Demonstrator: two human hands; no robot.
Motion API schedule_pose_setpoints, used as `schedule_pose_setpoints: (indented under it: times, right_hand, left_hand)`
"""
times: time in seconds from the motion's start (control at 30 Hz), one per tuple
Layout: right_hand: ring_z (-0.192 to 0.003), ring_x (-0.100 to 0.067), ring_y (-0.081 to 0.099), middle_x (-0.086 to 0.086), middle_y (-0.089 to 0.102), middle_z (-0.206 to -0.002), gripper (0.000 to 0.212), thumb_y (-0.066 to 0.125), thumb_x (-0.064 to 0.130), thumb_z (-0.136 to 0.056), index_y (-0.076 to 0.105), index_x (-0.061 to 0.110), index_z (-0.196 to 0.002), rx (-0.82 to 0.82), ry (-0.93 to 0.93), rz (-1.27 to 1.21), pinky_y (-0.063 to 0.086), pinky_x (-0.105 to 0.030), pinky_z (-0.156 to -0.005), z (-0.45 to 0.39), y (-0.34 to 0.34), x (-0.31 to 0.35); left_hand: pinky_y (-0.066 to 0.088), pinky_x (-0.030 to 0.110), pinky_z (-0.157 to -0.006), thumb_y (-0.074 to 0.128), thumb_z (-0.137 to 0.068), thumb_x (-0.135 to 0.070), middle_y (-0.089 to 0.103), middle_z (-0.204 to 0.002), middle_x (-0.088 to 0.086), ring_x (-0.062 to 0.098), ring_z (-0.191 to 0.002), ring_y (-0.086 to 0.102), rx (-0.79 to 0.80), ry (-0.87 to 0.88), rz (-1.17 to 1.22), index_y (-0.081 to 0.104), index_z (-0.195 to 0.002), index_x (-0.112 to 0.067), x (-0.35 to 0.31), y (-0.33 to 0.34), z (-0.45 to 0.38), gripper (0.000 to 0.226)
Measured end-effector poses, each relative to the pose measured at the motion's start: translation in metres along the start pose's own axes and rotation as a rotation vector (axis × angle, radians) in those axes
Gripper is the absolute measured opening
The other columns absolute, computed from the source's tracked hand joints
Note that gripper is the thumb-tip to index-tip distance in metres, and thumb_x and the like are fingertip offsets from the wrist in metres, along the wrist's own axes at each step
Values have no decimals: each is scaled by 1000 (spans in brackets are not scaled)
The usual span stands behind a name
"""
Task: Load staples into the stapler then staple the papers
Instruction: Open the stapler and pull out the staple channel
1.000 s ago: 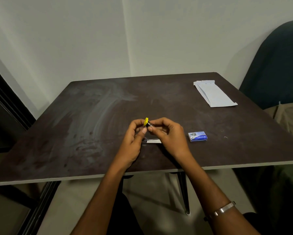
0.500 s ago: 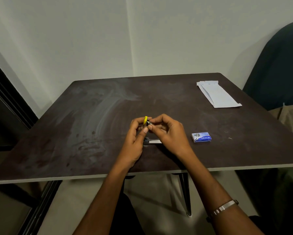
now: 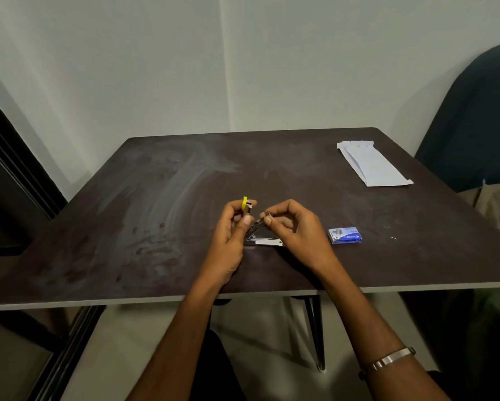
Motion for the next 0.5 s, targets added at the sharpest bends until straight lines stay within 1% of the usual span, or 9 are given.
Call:
schedule_pose_setpoints:
  times: [0.07,0.1,0.17,0.2,0.3,0.37,0.43,0.5]
  right_hand:
    - [-83,-7,71,-8,73,-95,11,66,7,-86,64,2,-95,0,2,61,53,-15,-74,2,-5,0]
    - [-81,-4,70,-5,73,-93,10,67,7,-85,65,3,-94,-1,4,99,51,-13,-72,4,-9,-1]
    - [-76,2,68,0,72,-88,9,69,8,-84,67,7,-92,-10,9,183,51,-11,-70,7,-16,-4]
    - [-74,2,67,2,71,-88,8,70,9,-83,68,9,-91,-17,0,230,51,-11,-69,9,-20,-4]
    - [-80,-5,67,3,68,-91,8,72,12,-81,69,11,-89,-28,-69,375,54,-17,-76,13,-26,-3]
    - [-85,-7,66,3,67,-93,8,73,14,-80,70,13,-87,-34,-100,431,54,-22,-81,15,-29,-3]
    - [-86,-9,65,5,67,-92,8,73,16,-79,70,15,-86,-57,-98,467,53,-26,-82,17,-34,-4]
    - [-85,-7,64,6,67,-91,7,74,18,-79,69,17,-84,-68,-78,492,52,-27,-81,17,-39,-5]
  left_hand:
    - [44,28,-99,46,-95,-16,59,-113,-27,8,-104,54,-14,-3,-6,53,-116,-25,0,-1,0,24]
    - [44,30,-99,46,-94,-18,58,-112,-28,7,-102,53,-26,-3,-7,53,-115,-27,0,-2,0,23]
    - [44,30,-95,47,-93,-22,58,-107,-24,8,-98,52,-48,-12,5,54,-113,-30,0,-3,1,23]
    - [44,30,-94,47,-92,-23,58,-105,-19,9,-96,52,-58,-20,15,54,-112,-31,1,-3,1,23]
    - [43,33,-96,48,-92,-23,58,-111,-9,7,-98,54,-87,-39,54,55,-113,-30,3,-5,1,23]
    - [44,31,-99,48,-96,-17,58,-115,-5,3,-101,58,-107,-59,82,55,-114,-27,3,-8,2,22]
    - [44,27,-98,47,-98,-7,60,-110,-5,1,-99,59,-137,-65,93,56,-113,-25,2,-11,3,25]
    - [44,23,-94,48,-96,-3,61,-102,-6,2,-95,58,-161,-55,86,57,-112,-23,-1,-14,5,27]
Point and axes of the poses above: each hand's wrist, its own z-axis away from the middle knuckle, its own y-axis out of the palm, x = y × z, the point moved 7 cm from there along -z, towards the middle knuckle
